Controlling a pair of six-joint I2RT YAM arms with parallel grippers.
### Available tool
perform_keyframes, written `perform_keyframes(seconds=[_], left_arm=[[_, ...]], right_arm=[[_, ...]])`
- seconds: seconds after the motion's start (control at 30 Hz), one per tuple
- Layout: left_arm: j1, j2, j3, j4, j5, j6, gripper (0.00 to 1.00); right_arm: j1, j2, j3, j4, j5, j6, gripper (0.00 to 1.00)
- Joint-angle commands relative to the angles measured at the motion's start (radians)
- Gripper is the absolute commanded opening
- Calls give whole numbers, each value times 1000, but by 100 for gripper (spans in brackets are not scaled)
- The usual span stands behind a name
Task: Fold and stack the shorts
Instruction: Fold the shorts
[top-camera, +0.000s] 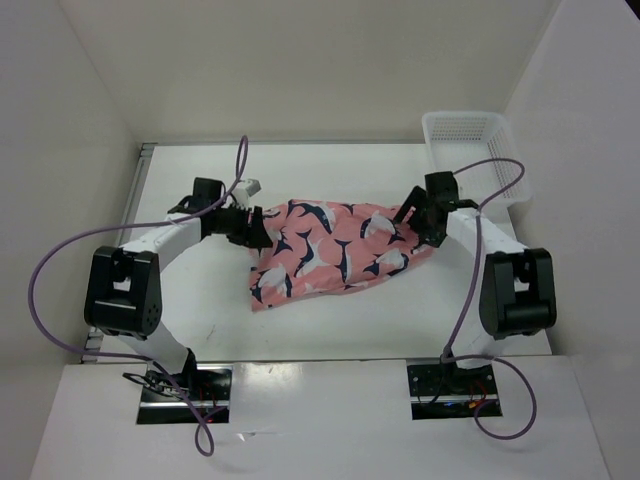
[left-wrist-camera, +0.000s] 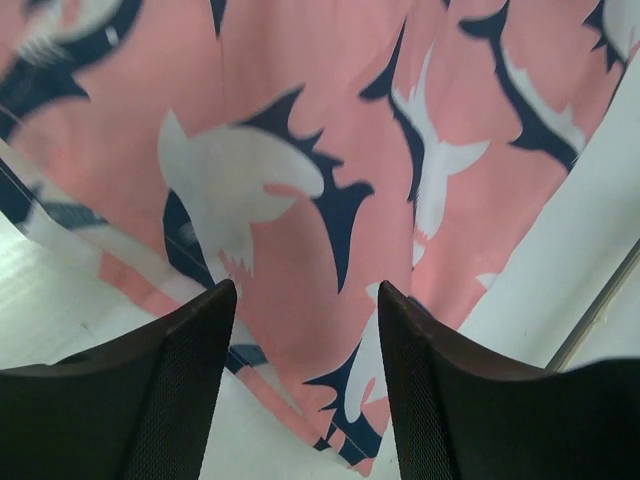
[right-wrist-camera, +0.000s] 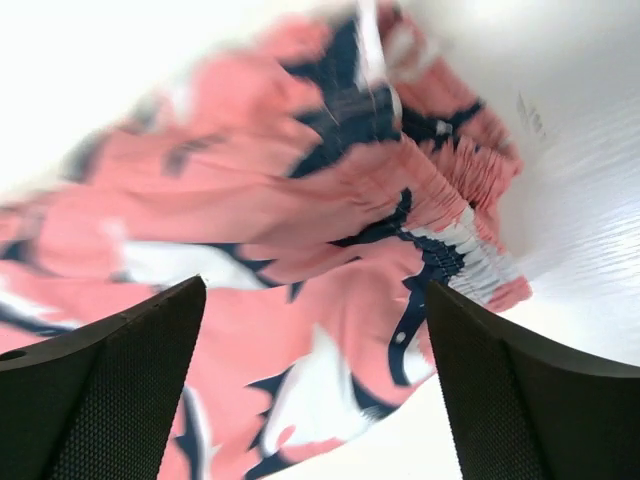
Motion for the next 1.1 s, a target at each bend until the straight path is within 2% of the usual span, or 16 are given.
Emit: perform_keyframes(seconds=[0.0,0.13,0.33,0.5,0.53,0.6,0.63,0.83,0.87,0.9,1.0,1.07], left_arm=[[0,-23,72,-31,29,25,67],[0,-23,54,-67,6,25,72],[-9,-67,-26,-135,9,25,72],[-9,-150,-136,-193,-1,25,85],[-9,-162,-147,-193,-10,25,92],[-9,-162,-158,-193,-10,25,95],[-9,-147,-147,-193,-10,25,97],[-9,-95,-147,-94,-10,25,97],[-9,-84,-147,-81,-10,25,96],[-9,-70,-147,-72,-10,25,96],[-9,2,-124,-46,-10,25,91],[-9,2,-89,-46,-39,25,89]], right_arm=[[-46,-102,56,-48,39,-25,95],[-114,-67,19,-48,3,-25,98],[-143,-18,-17,-22,-48,-54,99],[-152,73,-26,19,-117,-63,96],[-152,87,-27,38,-138,-63,91],[-152,124,-46,61,-149,-54,85],[-152,133,-47,72,-160,-54,77],[-152,154,-47,112,-160,-54,57],[-152,179,-47,121,-174,-54,51],[-152,179,-47,133,-189,-54,37],[-152,175,-47,133,-200,-32,4],[-140,117,-57,124,-200,-9,0]])
